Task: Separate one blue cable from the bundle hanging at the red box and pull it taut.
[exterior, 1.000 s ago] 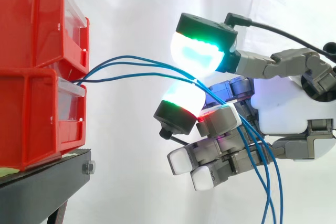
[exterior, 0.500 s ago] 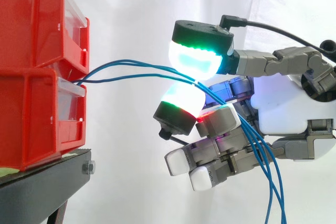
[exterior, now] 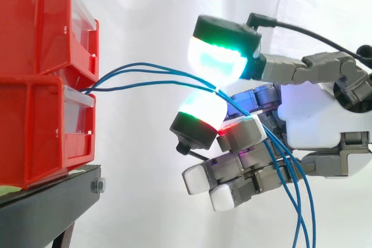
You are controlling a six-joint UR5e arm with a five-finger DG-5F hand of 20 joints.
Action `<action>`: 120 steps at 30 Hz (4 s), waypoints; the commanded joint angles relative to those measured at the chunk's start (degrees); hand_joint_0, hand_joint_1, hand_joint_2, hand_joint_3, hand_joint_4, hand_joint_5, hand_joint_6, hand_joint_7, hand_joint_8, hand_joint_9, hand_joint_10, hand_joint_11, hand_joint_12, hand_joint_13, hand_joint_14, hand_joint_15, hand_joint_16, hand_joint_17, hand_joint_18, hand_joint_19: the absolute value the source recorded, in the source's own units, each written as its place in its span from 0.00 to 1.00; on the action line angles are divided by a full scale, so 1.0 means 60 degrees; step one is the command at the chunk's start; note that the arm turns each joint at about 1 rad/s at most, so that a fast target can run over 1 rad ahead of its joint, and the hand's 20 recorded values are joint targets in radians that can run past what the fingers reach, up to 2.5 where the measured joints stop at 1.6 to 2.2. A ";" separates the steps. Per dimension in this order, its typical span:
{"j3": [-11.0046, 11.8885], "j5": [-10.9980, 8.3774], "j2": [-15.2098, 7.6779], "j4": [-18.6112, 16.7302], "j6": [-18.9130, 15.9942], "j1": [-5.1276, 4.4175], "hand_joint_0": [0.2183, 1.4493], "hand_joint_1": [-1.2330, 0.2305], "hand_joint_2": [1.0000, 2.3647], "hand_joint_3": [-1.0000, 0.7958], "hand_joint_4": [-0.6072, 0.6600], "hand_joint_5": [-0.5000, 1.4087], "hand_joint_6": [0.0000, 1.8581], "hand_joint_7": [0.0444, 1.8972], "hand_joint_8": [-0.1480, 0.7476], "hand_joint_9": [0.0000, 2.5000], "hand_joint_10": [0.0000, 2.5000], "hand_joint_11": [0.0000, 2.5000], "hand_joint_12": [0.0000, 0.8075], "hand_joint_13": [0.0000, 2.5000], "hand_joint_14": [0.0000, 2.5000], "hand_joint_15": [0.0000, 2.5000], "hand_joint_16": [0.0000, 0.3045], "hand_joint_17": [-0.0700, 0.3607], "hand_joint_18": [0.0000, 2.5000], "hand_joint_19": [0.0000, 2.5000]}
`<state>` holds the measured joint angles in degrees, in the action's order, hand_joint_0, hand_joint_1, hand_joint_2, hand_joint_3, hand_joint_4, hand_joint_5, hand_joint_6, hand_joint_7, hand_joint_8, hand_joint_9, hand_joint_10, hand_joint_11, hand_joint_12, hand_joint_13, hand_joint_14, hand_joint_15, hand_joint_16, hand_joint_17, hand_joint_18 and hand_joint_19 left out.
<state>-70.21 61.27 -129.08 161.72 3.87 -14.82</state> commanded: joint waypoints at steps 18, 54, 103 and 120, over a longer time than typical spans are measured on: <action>-0.0002 -0.0002 -0.0005 0.0000 0.0000 -0.0005 0.30 0.51 0.00 0.32 0.65 0.18 0.49 0.70 0.57 0.43 0.01 0.45 0.48 0.30 0.01 0.26 0.16 0.42 0.25 0.25; -0.0002 0.0027 -0.0005 -0.0044 0.0000 -0.0020 0.40 0.29 0.00 0.28 0.61 0.16 0.52 0.68 0.55 0.42 0.01 0.47 0.46 0.33 0.01 0.26 0.16 0.41 0.30 0.24; -0.0002 0.0012 0.0009 -0.0015 0.0029 -0.0005 0.28 0.45 0.01 0.44 0.63 0.17 0.49 0.68 0.58 0.42 0.01 0.47 0.50 0.31 0.01 0.28 0.17 0.43 0.27 0.27; 0.0013 0.0012 -0.0005 -0.0044 0.0029 -0.0005 0.43 0.26 0.00 0.32 0.53 0.16 0.50 0.68 0.53 0.38 0.01 0.45 0.48 0.29 0.01 0.26 0.16 0.42 0.25 0.25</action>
<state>-70.19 61.34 -129.10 161.46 4.04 -14.87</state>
